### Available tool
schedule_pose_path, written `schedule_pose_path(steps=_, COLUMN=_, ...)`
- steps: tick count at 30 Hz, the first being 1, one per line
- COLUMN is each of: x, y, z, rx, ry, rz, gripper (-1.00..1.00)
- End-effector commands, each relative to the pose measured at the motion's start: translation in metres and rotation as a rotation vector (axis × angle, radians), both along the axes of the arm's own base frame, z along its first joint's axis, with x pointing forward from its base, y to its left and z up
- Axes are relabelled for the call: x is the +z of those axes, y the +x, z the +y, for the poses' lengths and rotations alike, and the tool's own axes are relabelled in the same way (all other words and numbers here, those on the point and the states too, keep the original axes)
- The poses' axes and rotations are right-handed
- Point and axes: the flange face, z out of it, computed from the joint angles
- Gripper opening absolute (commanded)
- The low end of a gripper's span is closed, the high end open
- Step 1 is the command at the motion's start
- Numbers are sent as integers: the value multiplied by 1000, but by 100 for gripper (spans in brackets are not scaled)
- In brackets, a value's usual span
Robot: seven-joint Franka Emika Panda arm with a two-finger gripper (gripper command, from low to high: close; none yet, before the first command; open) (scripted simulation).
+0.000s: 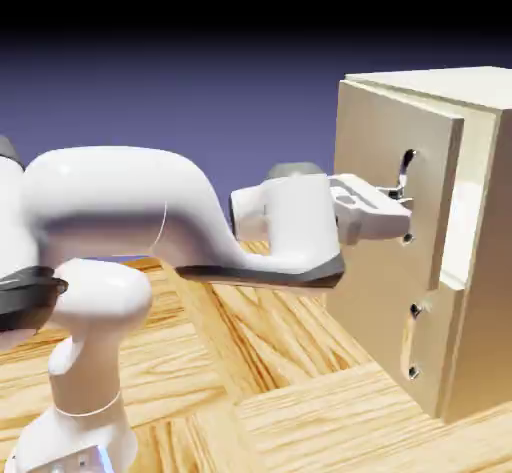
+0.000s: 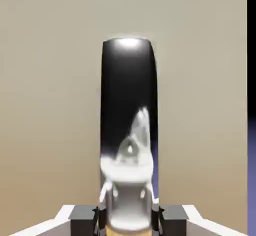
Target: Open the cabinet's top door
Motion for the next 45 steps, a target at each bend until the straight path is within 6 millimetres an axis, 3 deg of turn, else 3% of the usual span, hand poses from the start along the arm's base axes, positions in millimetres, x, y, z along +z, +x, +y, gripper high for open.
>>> schedule_pose_path(steps=1, x=0, y=-7, z=4, rx=-22, ry=1, rz=0, gripper=-100)
schedule_pose_path(steps=8, x=0, y=-47, z=35, rx=-155, ry=1, rz=0, gripper=-100)
schedule_pose_path(steps=16, x=0, y=-80, z=68, rx=-277, ry=0, rz=0, gripper=-100)
schedule_pose_path(steps=30, x=0, y=-117, z=116, rx=-433, ry=0, rz=0, gripper=-100)
schedule_pose_path(steps=39, x=0, y=-142, z=161, rx=-568, ry=1, rz=0, gripper=-100)
schedule_pose_path(steps=45, x=0, y=-158, z=201, rx=-681, ry=1, rz=0, gripper=-100)
